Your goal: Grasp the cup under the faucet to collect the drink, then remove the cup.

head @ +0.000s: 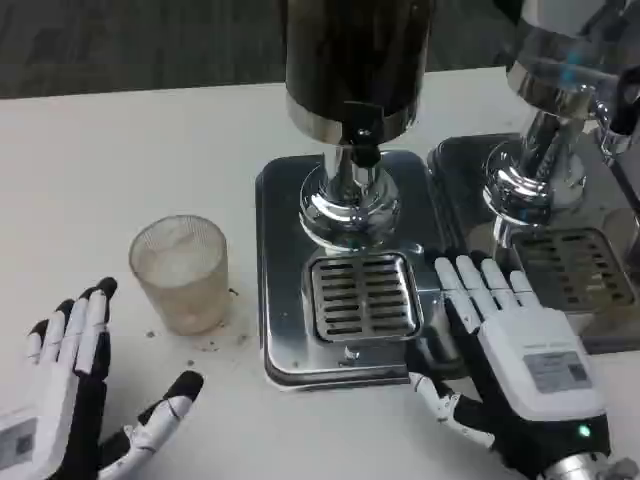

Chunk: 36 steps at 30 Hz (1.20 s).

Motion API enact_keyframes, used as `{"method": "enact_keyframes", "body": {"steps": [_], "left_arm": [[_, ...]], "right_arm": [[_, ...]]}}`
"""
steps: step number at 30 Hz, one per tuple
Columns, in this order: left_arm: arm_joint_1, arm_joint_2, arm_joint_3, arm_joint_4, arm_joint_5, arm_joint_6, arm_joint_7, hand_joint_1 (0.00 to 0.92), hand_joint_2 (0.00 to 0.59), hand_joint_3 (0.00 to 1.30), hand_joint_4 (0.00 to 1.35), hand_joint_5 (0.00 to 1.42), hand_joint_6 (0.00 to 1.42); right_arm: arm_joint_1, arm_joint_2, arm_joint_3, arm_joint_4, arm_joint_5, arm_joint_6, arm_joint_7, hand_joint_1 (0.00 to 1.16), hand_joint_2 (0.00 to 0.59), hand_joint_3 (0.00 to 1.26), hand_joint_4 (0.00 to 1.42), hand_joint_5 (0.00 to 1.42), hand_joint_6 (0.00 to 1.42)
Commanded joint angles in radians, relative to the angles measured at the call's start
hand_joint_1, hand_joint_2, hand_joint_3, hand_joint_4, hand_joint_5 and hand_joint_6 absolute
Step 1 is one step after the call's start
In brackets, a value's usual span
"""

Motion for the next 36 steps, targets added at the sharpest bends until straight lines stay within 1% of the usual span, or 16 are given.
{"method": "enact_keyframes", "body": {"steps": [1, 11, 15, 18, 22, 26, 28, 30, 33, 36], "left_arm": [[0.002, 0.003, 0.009, -0.001, -0.015, -0.004, 0.008, 0.000, 0.168, 0.00, 0.00, 0.00, 0.00], [-0.006, 0.005, 0.007, -0.001, -0.008, -0.004, 0.014, 0.000, 0.168, 0.00, 0.00, 0.00, 0.00], [-0.011, -0.001, 0.018, -0.021, 0.010, 0.017, 0.034, 0.000, 0.164, 0.00, 0.00, 0.00, 0.00], [-0.030, -0.001, 0.035, -0.011, -0.013, 0.013, 0.037, 0.000, 0.162, 0.00, 0.00, 0.00, 0.00], [-0.075, 0.011, 0.057, 0.026, -0.062, -0.025, 0.030, 0.000, 0.148, 0.00, 0.00, 0.00, 0.00], [-0.157, 0.032, 0.080, 0.098, -0.113, -0.066, 0.022, 0.000, 0.132, 0.00, 0.00, 0.00, 0.00], [-0.213, 0.050, 0.079, 0.188, -0.151, -0.114, 0.007, 0.000, 0.129, 0.00, 0.00, 0.00, 0.00], [-0.258, 0.064, 0.072, 0.273, -0.178, -0.157, 0.002, 0.000, 0.113, 0.00, 0.00, 0.00, 0.00], [-0.324, 0.070, 0.065, 0.407, -0.221, -0.232, 0.000, 0.000, 0.095, 0.00, 0.00, 0.00, 0.00], [-0.377, 0.062, 0.067, 0.518, -0.273, -0.292, -0.014, 0.000, 0.091, 0.00, 0.00, 0.00, 0.00]], "right_arm": [[0.005, 0.000, -0.007, 0.000, -0.001, -0.002, -0.018, 0.31, 0.450, 0.00, 0.00, 0.00, 0.00], [0.008, 0.006, -0.010, -0.001, 0.001, 0.002, -0.025, 0.32, 0.451, 0.00, 0.00, 0.00, 0.00], [0.002, 0.005, -0.008, 0.005, 0.002, -0.001, -0.020, 0.32, 0.450, 0.00, 0.00, 0.00, 0.00], [-0.003, 0.010, 0.000, 0.008, -0.007, 0.004, -0.020, 0.33, 0.453, 0.00, 0.00, 0.00, 0.00], [0.004, 0.024, 0.003, 0.007, -0.009, 0.015, -0.028, 0.33, 0.452, 0.00, 0.00, 0.00, 0.00], [0.007, 0.040, 0.006, 0.009, -0.019, 0.029, -0.040, 0.33, 0.455, 0.00, 0.00, 0.00, 0.00], [0.011, 0.049, 0.005, 0.010, -0.017, 0.031, -0.050, 0.33, 0.456, 0.00, 0.00, 0.00, 0.00], [0.012, 0.054, 0.008, 0.014, -0.019, 0.032, -0.056, 0.33, 0.456, 0.00, 0.00, 0.00, 0.00], [0.007, 0.060, 0.012, 0.019, -0.027, 0.036, -0.060, 0.30, 0.448, 0.00, 0.00, 0.00, 0.00], [0.007, 0.066, 0.011, 0.021, -0.025, 0.036, -0.066, 0.24, 0.448, 0.00, 0.00, 0.00, 0.00]]}}
